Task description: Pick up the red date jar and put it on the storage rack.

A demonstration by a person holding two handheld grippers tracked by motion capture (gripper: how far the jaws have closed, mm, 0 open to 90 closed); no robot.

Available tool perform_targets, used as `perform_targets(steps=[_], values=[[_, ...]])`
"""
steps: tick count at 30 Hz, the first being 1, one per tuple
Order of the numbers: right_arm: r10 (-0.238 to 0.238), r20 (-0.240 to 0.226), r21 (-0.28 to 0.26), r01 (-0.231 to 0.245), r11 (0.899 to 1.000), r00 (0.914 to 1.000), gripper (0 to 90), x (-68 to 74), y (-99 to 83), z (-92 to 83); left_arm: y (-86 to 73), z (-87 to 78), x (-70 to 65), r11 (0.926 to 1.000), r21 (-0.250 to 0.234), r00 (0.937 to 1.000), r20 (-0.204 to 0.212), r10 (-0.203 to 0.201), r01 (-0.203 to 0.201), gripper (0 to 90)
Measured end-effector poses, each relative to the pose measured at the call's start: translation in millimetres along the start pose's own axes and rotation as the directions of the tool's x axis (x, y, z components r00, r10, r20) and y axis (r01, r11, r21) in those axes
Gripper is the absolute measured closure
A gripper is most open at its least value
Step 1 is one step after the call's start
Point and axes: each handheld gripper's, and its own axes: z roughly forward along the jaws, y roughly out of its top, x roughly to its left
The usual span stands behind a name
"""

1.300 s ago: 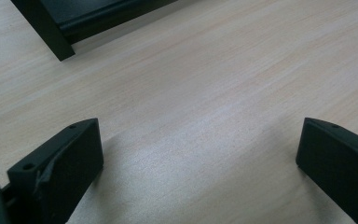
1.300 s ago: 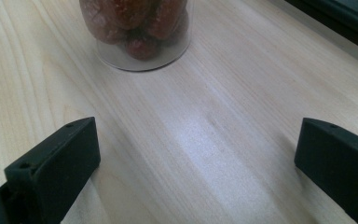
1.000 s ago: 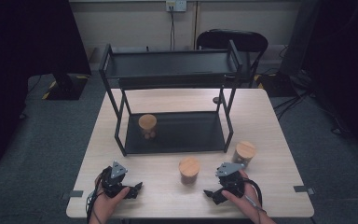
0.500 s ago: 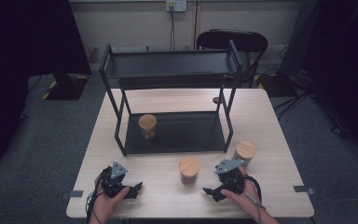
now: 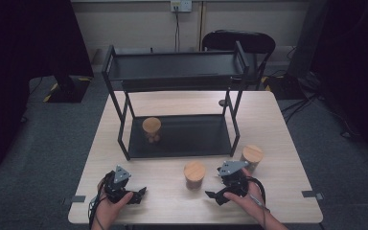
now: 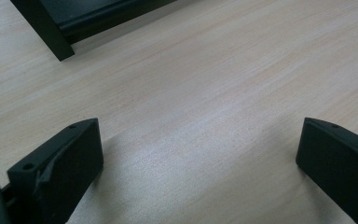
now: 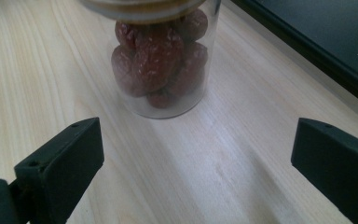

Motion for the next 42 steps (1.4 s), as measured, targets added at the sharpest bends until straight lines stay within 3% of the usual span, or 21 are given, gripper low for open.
perform_targets(steps=[10,26,42], values=[[0.001,-0.014,-0.011,-0.001,1.000,0.9999,1.6,-1.1,4.8,2.1,-0.1,-0.1,0.3,1.0000,0.000,1.0000,0.002,0.003,-0.003,0.2],[-0.016,-0.046,-0.032,0.015,0.999,0.9988,1.8,8.8,17.1,15.2,-0.2,-0.1,0.4,1.0000,-0.001,1.0000,0.003,0.003,-0.003,0.2],[-0.002,-0.057,-0.050,-0.001,0.999,0.9984,1.8,10.2,20.5,26.6,-0.2,-0.1,0.4,1.0000,-0.001,1.0000,0.004,0.003,-0.003,0.2]])
